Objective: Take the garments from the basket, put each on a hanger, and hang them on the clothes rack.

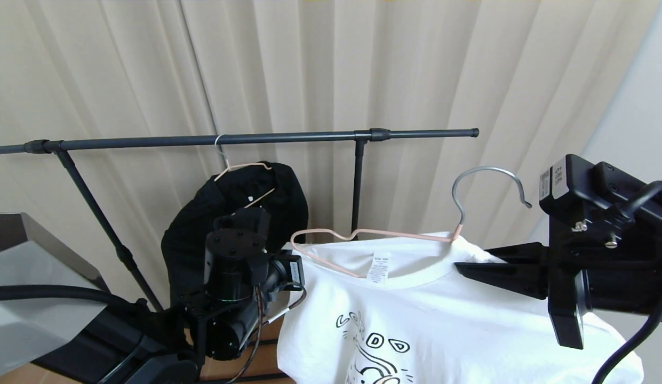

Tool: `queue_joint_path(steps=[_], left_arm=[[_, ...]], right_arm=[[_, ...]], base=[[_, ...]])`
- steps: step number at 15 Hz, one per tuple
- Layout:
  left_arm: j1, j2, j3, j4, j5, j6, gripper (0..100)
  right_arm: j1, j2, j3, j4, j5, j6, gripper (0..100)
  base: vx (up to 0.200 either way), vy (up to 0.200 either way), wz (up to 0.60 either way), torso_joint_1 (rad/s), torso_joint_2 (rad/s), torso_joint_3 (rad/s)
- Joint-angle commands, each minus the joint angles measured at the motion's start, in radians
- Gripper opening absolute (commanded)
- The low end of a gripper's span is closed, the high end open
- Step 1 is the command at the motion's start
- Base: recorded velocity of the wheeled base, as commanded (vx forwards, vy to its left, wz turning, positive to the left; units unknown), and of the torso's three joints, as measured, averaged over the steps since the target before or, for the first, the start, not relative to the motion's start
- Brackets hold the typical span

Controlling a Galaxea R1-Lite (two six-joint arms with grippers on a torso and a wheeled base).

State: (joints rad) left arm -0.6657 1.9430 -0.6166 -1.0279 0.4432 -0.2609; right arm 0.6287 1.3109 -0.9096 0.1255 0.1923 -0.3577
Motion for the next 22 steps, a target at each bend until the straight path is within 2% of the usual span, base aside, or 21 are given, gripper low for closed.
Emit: queue_joint_path(steps=[1, 7, 12, 20, 22], left_arm=[[0.005, -0.018, 0.001, 0.000, 0.000, 0.000, 0], [0.006, -0.056, 0.012, 0.002, -0.001, 0.040, 0], [0.005, -0.075, 0.001, 0.006, -0.003, 0.095, 0], [0.005, -0.087, 0.000, 0.011, -0.003, 0.132, 0], [0.005, -0.095, 0.001, 0.011, -0.003, 0.134, 0]], right_arm=[[-0.003, -0.012, 0.017, 0.000, -0.001, -0.001, 0], [-0.060, -0.018, 0.089, -0.095, -0.007, -0.014, 0], [-0.076, -0.018, 0.133, -0.104, -0.007, -0.061, 0], [-0.098, -0.021, 0.152, -0.104, -0.010, -0.066, 0], [-0.098, -0.018, 0.153, -0.106, -0.034, -0.067, 0]], base=[[0.000, 0.000, 0.00, 0.000, 0.00, 0.000], [0.000, 0.000, 0.00, 0.000, 0.00, 0.000], [0.000, 0.000, 0.00, 0.000, 0.00, 0.000], [0.000, 0.000, 0.00, 0.000, 0.00, 0.000], [0.000, 0.000, 0.00, 0.000, 0.00, 0.000]])
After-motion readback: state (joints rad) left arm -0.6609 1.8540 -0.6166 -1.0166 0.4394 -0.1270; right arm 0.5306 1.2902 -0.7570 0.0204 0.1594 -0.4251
